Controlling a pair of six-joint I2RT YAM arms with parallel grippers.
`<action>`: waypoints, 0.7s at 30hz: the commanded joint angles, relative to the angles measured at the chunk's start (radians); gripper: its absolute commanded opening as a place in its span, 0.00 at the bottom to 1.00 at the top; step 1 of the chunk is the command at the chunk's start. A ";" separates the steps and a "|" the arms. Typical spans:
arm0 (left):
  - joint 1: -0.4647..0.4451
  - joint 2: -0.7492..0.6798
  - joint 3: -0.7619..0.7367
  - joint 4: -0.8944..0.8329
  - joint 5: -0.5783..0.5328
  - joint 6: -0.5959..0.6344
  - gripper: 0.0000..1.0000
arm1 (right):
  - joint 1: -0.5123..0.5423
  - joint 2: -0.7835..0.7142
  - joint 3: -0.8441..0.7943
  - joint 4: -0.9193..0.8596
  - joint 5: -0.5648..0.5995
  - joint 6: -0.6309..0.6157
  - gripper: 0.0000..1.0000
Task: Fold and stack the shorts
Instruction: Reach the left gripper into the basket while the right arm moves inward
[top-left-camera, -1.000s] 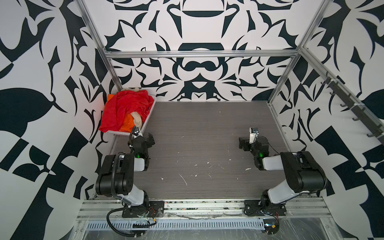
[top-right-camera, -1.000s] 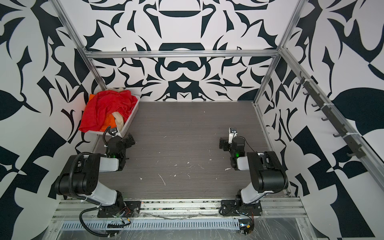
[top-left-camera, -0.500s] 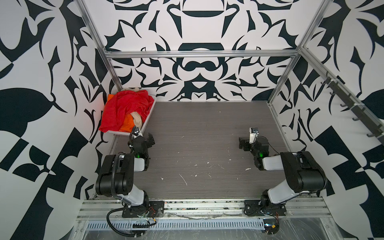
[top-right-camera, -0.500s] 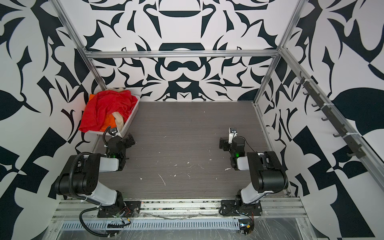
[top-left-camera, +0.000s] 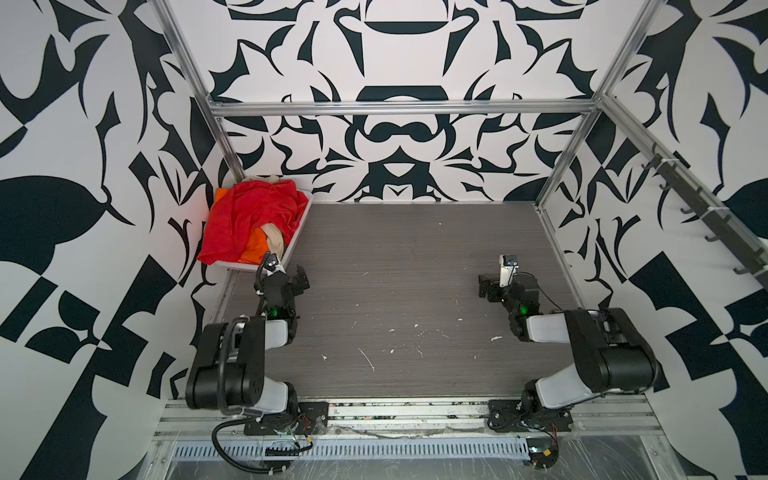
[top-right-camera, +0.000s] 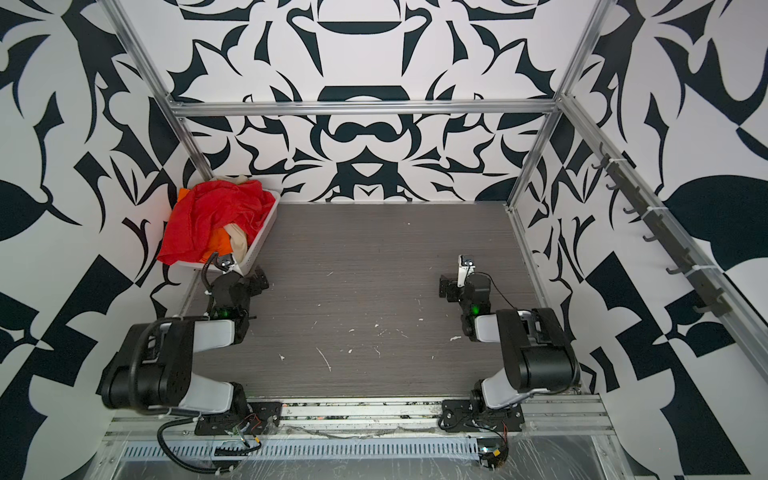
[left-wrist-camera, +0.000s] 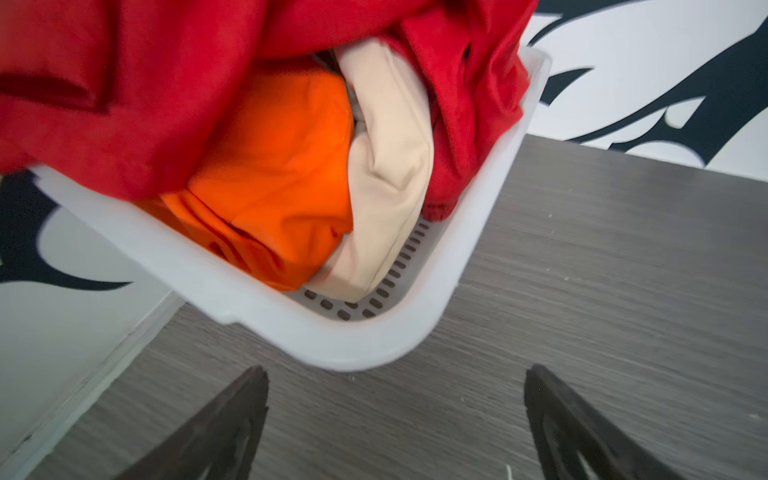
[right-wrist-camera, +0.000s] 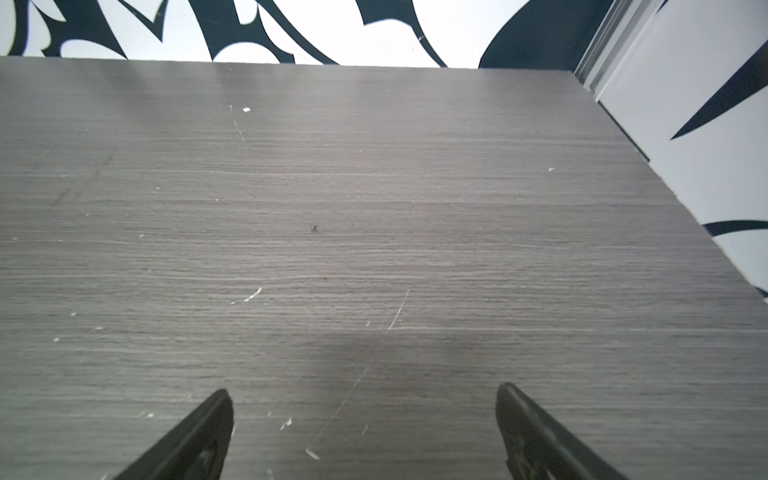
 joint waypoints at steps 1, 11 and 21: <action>-0.004 -0.166 0.046 -0.261 -0.001 -0.023 0.98 | 0.004 -0.167 0.104 -0.261 -0.036 0.004 1.00; -0.010 -0.501 0.154 -0.821 0.019 -0.173 0.89 | 0.020 -0.444 0.341 -0.810 -0.270 0.288 1.00; -0.010 -0.368 0.519 -1.258 0.270 -0.257 0.89 | 0.176 -0.458 0.356 -0.855 -0.327 0.482 1.00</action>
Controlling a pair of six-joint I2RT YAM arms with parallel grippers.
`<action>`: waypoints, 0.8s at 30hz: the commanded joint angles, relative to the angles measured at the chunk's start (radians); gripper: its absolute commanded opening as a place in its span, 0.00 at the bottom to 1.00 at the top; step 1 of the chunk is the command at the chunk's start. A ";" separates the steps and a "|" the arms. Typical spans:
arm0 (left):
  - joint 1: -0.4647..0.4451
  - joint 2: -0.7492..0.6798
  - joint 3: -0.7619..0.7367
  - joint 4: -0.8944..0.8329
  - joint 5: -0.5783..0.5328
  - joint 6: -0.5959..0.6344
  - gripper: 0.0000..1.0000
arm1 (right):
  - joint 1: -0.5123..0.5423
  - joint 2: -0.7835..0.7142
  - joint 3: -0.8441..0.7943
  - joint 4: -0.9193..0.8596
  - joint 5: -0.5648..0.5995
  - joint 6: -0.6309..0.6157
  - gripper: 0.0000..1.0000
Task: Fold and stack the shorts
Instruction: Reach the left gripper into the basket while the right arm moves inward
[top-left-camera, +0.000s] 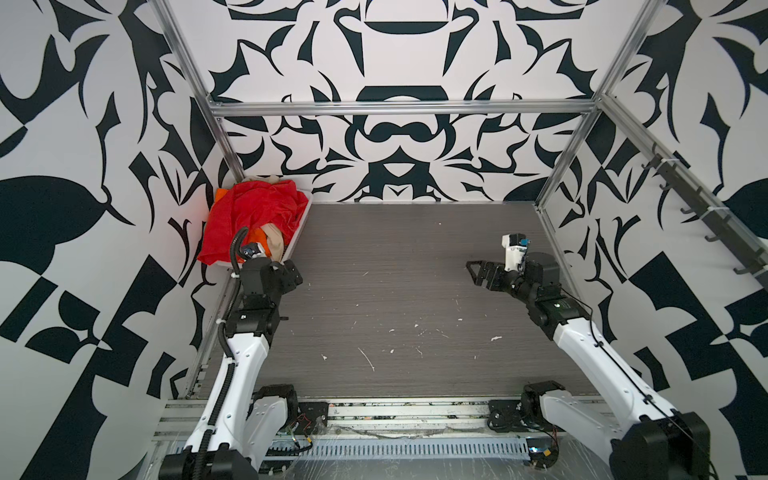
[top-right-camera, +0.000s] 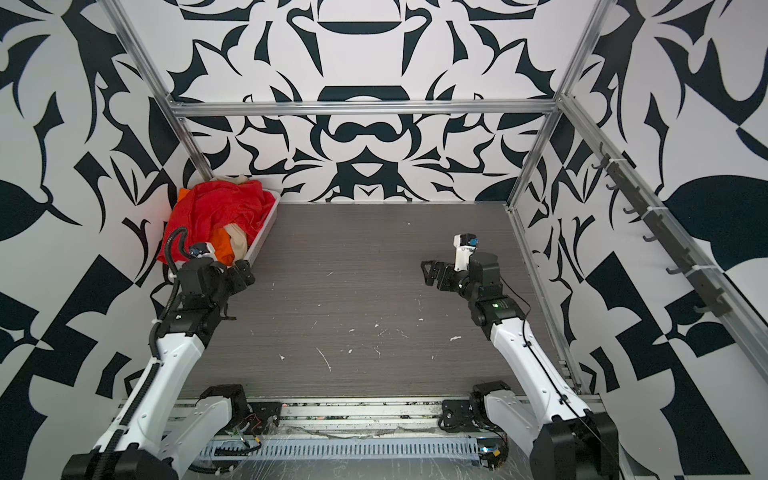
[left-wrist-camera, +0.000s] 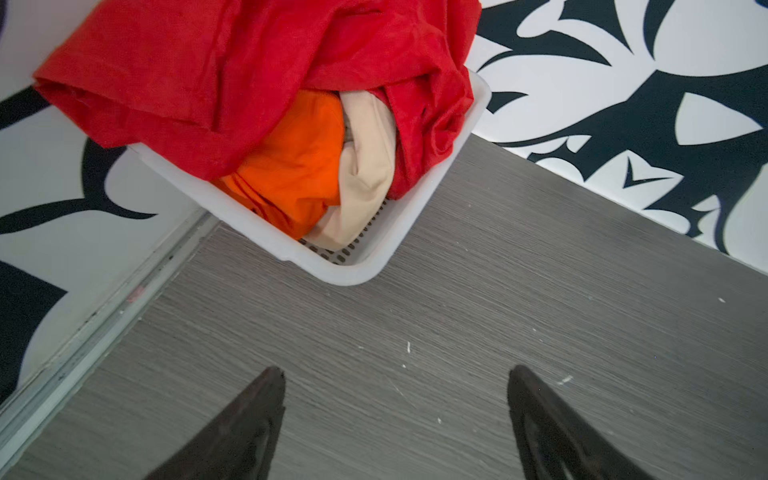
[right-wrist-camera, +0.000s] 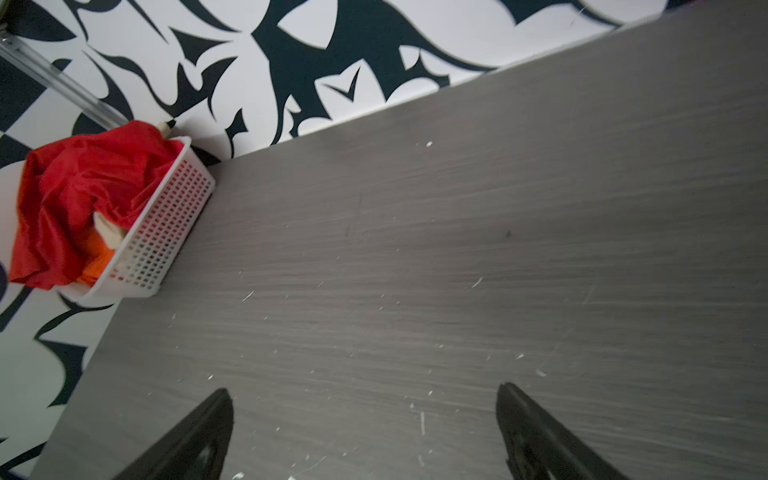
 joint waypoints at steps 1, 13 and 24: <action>-0.003 0.122 0.163 -0.227 0.134 -0.030 0.88 | 0.047 0.014 0.022 0.006 -0.032 0.075 1.00; 0.035 0.743 0.701 -0.429 0.099 0.090 0.89 | 0.109 0.182 0.023 0.122 -0.067 0.079 1.00; 0.041 1.066 0.912 -0.532 0.069 0.132 0.86 | 0.110 0.267 0.048 0.147 -0.093 0.043 1.00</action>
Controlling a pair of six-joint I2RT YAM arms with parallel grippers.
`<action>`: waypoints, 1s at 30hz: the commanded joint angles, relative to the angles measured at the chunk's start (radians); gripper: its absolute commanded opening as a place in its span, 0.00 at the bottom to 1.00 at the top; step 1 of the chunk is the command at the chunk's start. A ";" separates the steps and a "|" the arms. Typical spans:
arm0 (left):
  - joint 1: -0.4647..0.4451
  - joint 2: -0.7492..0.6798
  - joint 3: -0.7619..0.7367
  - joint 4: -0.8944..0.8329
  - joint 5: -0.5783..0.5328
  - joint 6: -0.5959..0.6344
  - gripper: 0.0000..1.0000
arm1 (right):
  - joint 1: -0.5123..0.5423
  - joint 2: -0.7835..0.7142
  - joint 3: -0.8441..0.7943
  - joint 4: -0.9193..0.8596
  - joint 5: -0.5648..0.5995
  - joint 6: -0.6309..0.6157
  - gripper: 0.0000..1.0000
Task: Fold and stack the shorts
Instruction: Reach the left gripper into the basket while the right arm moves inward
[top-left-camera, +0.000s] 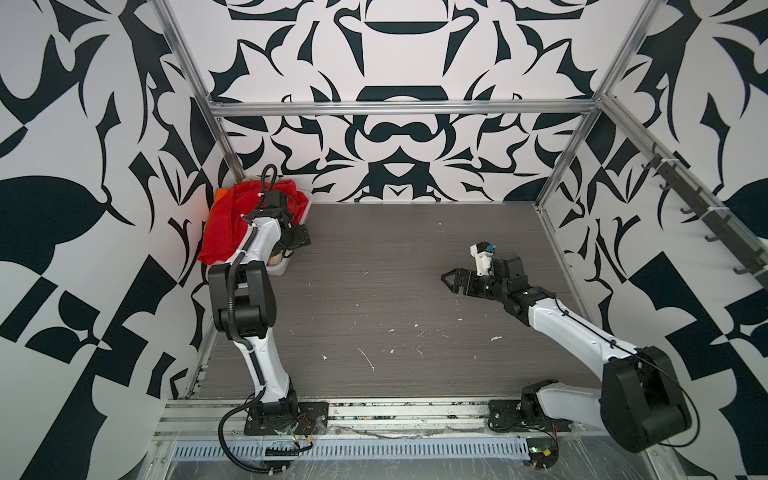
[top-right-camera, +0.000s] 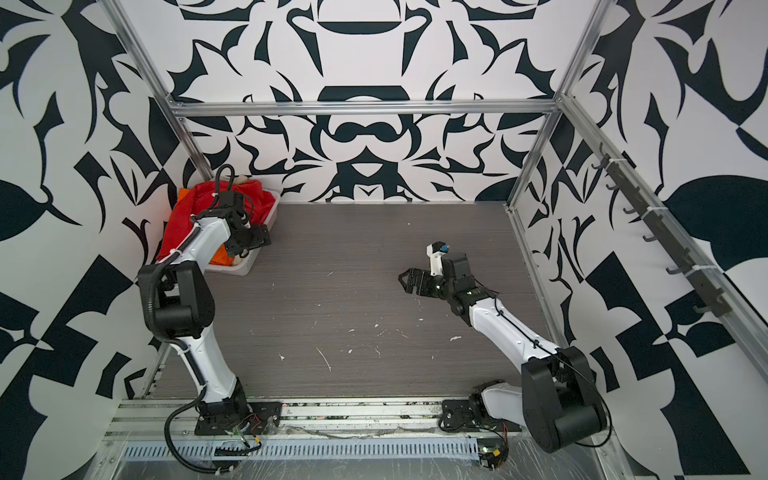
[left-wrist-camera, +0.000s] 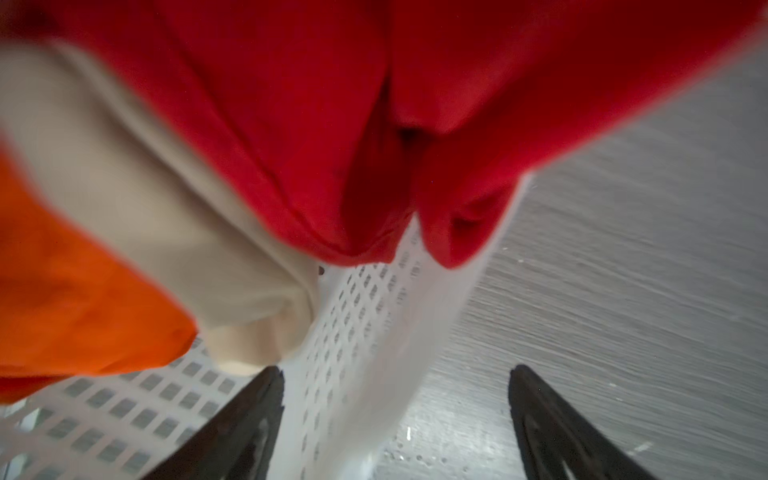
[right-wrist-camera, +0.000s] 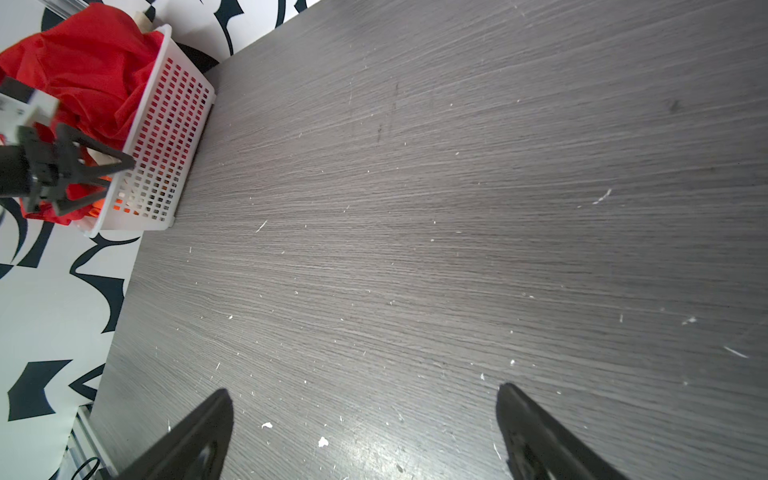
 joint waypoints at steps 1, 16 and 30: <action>0.003 0.043 0.044 -0.103 0.027 0.009 0.86 | 0.007 0.001 0.049 0.052 -0.026 -0.025 1.00; -0.103 -0.161 -0.140 -0.045 0.228 -0.062 0.76 | 0.009 -0.013 0.045 0.049 -0.054 -0.006 1.00; 0.005 -0.226 0.264 -0.232 -0.105 0.047 1.00 | 0.041 0.033 0.119 0.024 -0.041 -0.002 1.00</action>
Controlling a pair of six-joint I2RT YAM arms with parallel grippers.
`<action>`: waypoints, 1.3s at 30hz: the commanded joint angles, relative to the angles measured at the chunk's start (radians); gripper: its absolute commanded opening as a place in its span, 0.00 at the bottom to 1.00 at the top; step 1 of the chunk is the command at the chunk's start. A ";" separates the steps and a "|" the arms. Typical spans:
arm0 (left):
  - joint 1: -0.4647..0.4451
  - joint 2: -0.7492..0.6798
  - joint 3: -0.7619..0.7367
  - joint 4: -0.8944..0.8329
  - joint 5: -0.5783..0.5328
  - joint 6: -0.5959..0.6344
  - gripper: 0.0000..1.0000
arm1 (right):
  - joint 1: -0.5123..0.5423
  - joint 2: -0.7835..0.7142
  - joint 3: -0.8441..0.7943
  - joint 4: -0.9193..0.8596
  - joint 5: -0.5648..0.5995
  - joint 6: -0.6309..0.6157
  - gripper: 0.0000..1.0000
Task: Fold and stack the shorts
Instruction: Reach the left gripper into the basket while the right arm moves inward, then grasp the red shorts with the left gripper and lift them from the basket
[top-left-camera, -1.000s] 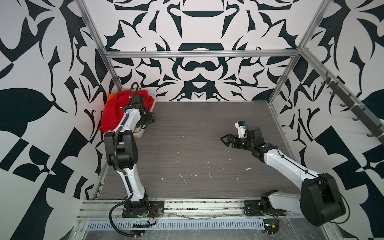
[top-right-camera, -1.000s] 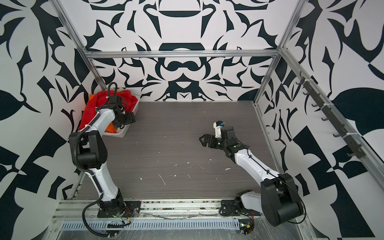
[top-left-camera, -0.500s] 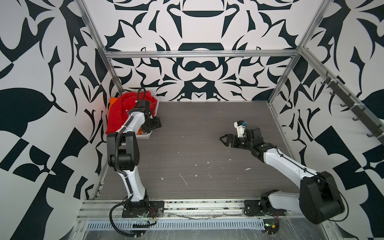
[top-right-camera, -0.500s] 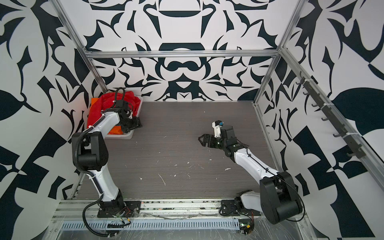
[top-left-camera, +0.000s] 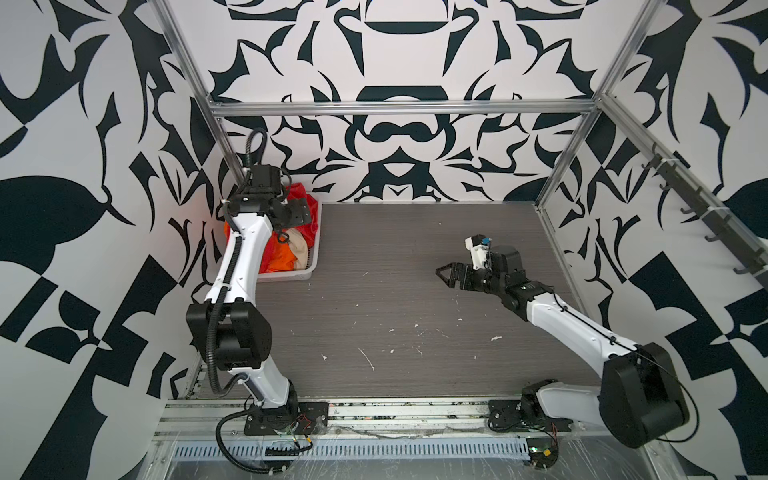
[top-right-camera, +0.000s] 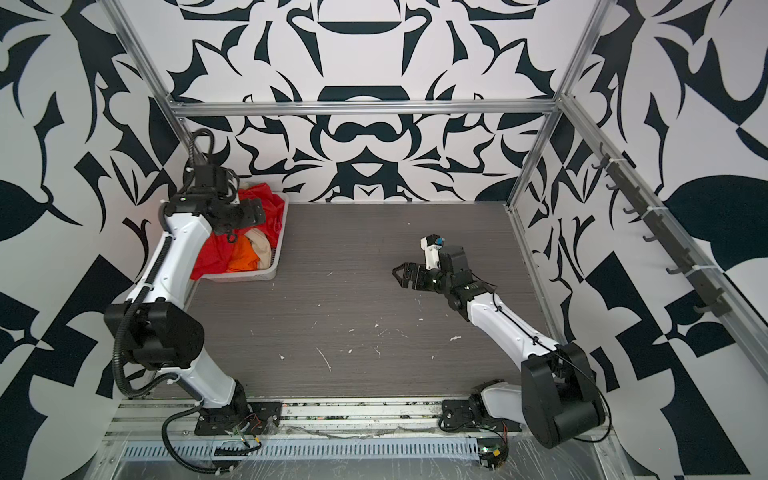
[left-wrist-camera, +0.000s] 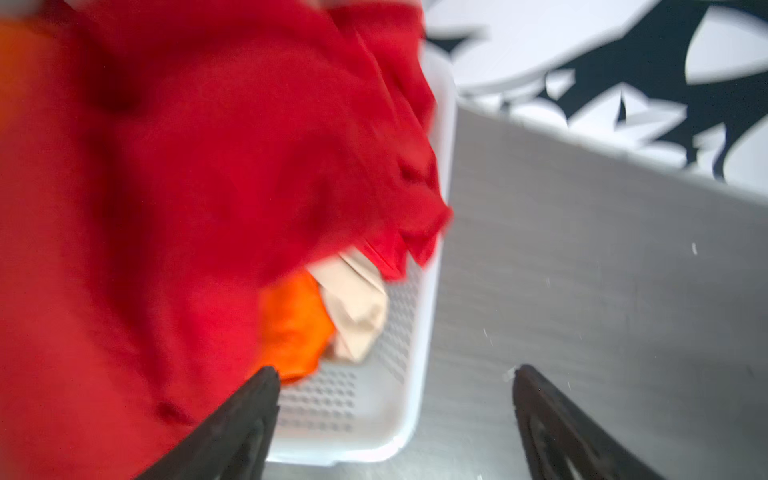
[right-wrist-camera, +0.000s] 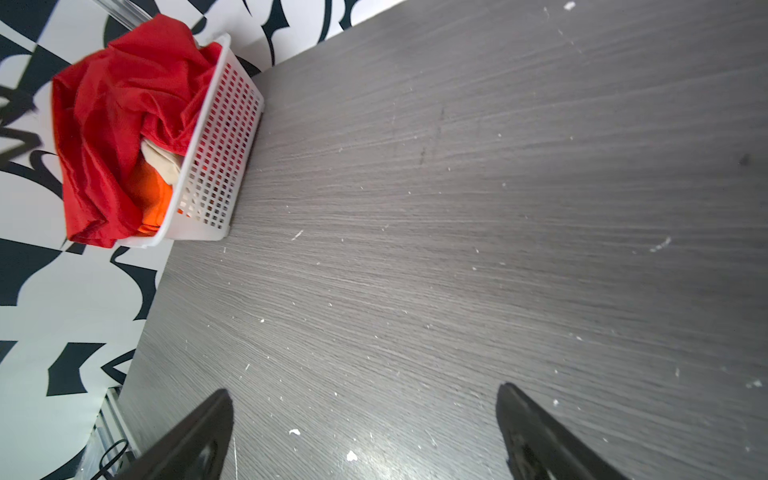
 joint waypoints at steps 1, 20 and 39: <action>0.046 0.069 0.100 -0.111 -0.114 0.042 0.99 | 0.012 0.020 0.051 0.012 0.001 0.007 1.00; 0.120 0.452 0.434 -0.191 -0.095 0.098 0.21 | 0.028 0.092 0.098 -0.025 0.009 -0.034 1.00; 0.120 -0.002 0.416 0.125 0.117 0.127 0.00 | 0.036 0.131 0.180 0.032 -0.028 0.023 1.00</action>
